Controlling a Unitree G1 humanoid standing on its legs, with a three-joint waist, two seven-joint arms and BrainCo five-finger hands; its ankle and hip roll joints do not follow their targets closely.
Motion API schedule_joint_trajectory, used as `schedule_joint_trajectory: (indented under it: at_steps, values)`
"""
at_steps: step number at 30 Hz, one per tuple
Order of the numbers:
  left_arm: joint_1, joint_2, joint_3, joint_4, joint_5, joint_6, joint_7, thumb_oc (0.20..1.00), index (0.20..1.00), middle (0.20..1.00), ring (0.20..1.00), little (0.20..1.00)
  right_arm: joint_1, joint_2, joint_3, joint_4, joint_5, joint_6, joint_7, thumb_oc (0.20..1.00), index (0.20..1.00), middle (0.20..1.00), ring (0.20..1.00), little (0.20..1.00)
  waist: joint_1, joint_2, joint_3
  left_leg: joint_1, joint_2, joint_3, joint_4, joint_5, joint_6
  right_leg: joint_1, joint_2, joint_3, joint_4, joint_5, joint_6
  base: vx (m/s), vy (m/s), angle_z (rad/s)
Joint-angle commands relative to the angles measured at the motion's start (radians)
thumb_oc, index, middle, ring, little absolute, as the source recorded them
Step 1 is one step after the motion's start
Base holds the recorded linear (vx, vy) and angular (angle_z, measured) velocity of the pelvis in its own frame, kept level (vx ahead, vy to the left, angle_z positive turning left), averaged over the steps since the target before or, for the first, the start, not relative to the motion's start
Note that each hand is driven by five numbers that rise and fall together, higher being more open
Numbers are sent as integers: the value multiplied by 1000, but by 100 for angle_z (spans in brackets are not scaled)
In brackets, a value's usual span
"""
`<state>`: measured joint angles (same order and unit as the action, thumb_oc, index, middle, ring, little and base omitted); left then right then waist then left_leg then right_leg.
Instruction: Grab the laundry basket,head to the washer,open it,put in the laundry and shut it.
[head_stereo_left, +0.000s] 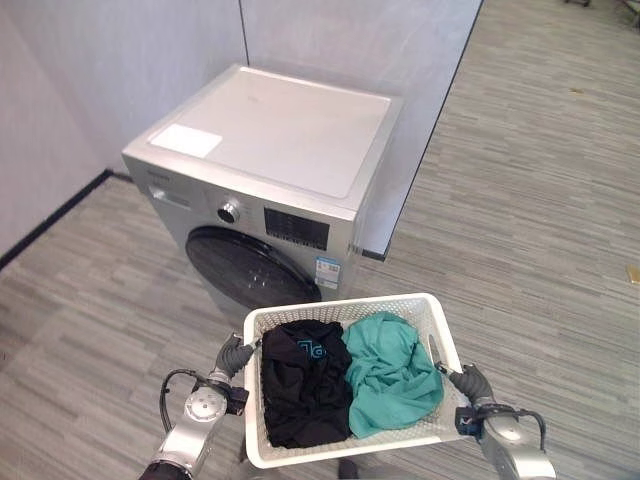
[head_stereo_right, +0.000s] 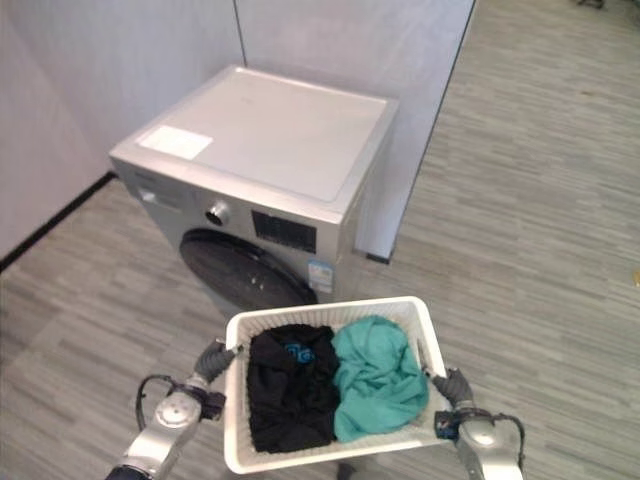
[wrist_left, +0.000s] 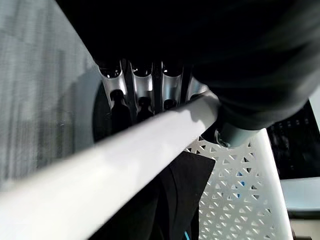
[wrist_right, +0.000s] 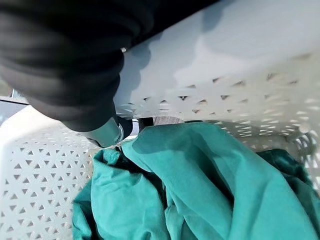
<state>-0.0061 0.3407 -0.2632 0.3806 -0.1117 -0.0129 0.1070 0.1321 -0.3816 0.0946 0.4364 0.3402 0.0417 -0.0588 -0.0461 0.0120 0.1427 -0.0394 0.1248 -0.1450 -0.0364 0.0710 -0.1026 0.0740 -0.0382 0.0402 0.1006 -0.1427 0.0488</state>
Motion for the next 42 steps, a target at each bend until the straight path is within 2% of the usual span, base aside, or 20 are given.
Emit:
schedule_joint_trajectory:
  at_steps: [1,5,7,9,10,11,13,15,17,18,19,21,22,26,33,34,36,37,39,42]
  values:
    - [-27,42,95,-61,-46,-62,45,200,200,200,200,200,-28,-28,-63,-105,27,-80,18,200,200,200,200,200,33,-19,-36,-13,-11,-4,60,-69,31,12,-66,66,-59,52,36,72,340,-50]
    - [-10,74,123,-66,-44,-58,52,200,200,200,200,200,-73,-5,-43,-76,-5,-68,14,200,200,200,200,200,54,-14,-37,20,-56,59,45,-109,87,-69,-107,98,25,81,75,32,309,-42]
    - [-6,80,128,-68,-44,-57,53,200,200,200,200,200,-81,-3,-39,-71,-7,-69,13,200,200,200,200,200,61,-14,-34,24,-54,74,39,-109,90,-87,-103,92,44,82,78,-45,113,-56]
    - [3,102,159,-82,-42,-58,64,200,200,200,200,200,-100,1,-40,-63,-11,-75,2,200,200,200,200,200,87,-9,-27,27,-44,118,25,-112,87,-109,-125,-48,51,88,79,-109,26,-66]
    - [18,126,199,-130,-11,-65,81,200,200,200,200,200,-98,3,-46,-68,-21,-81,-11,200,200,200,200,200,96,-12,-25,28,-44,136,23,-114,83,-91,-155,-170,22,99,84,-116,-28,-87]
    - [23,148,244,-195,80,-94,127,200,200,200,200,200,-71,-5,-67,-153,-18,-99,-12,200,200,200,200,200,81,-25,-20,28,-46,139,25,-112,83,-86,-141,-147,9,97,83,-88,-51,-67]
    - [40,152,273,-241,100,-105,138,200,200,200,200,200,-63,-13,-78,-188,-16,-110,-12,200,200,200,200,200,85,-30,-23,31,-45,149,19,-113,83,-79,-143,-148,-7,100,83,-18,-48,-16]
    - [71,158,335,-338,119,-121,164,200,200,200,200,200,3,-35,-122,-322,-41,-125,6,200,200,200,200,200,82,-45,-26,35,-41,150,10,-111,78,-66,-139,-148,-29,96,80,-9,-68,1]
    - [155,154,462,-487,138,-143,180,200,200,200,200,200,127,-70,-221,-515,-51,-152,65,200,200,200,200,200,71,-63,-30,41,-37,149,-9,-101,73,-52,-137,-149,-58,104,82,7,-65,2]
    - [160,153,463,-492,138,-141,179,200,200,200,200,200,131,-70,-221,-519,-51,-150,66,200,200,200,200,200,70,-62,-33,47,-36,148,-13,-107,73,-47,-136,-150,-60,98,83,32,-71,2]
    - [214,148,552,-581,134,-153,184,200,200,200,200,200,197,-87,-295,-629,-50,-158,106,200,200,200,200,200,63,-69,-34,49,-33,147,-19,-99,72,-44,-134,-147,-66,105,83,22,-46,2]
    - [252,141,597,-631,128,-156,181,200,200,200,200,200,230,-97,-333,-680,-26,-160,130,200,200,200,200,200,59,-70,-40,61,-31,147,-25,-107,70,-35,-134,-143,-68,99,86,11,-23,1]
    - [317,133,686,-703,108,-167,172,200,200,200,200,200,259,-119,-406,-737,10,-162,175,200,200,200,200,200,57,-71,-42,66,-30,149,-27,-102,71,-38,-133,-134,-73,107,87,49,-11,1]
    - [368,143,784,-778,101,-181,172,200,200,200,200,200,236,-181,-488,-812,41,-165,215,200,200,200,200,200,61,-74,-67,90,-21,158,-30,-121,66,-22,-128,-123,-79,97,90,46,-14,-8]
    - [229,230,734,-738,121,-168,179,200,200,200,200,200,34,-319,-438,-757,73,-170,191,200,200,200,200,200,76,-81,-82,101,-19,161,-29,-118,60,-6,-125,-124,-90,103,91,12,-2,-5]
    - [124,288,687,-697,139,-158,186,200,200,200,200,200,-83,-396,-388,-702,91,-169,176,200,200,200,200,200,87,-87,-92,105,-17,157,-29,-119,57,2,-126,-128,-94,104,93,34,1,0]
    - [2,330,622,-634,149,-145,194,200,200,200,200,200,-199,-448,-319,-632,112,-166,150,200,200,200,200,200,96,-94,-97,107,-16,152,-28,-121,55,8,-127,-130,-96,104,96,43,7,4]
    - [-144,382,544,-552,151,-133,206,200,200,200,200,200,-352,-493,-219,-544,125,-159,123,200,200,200,200,200,108,-102,-98,105,-16,148,-18,-124,54,14,-128,-129,-99,107,99,63,12,9]
    - [-301,446,456,-452,148,-125,226,200,200,200,200,200,-488,-535,-128,-461,149,-154,103,200,200,200,200,200,115,-110,-95,98,-17,143,-2,-130,54,17,-129,-134,-103,109,103,50,20,6]
    - [-650,566,239,-237,124,-97,271,200,200,200,200,200,-765,-573,80,-290,169,-127,64,200,200,200,200,200,129,-117,-101,85,-21,132,11,-140,57,21,-134,-141,-106,114,111,41,44,18]
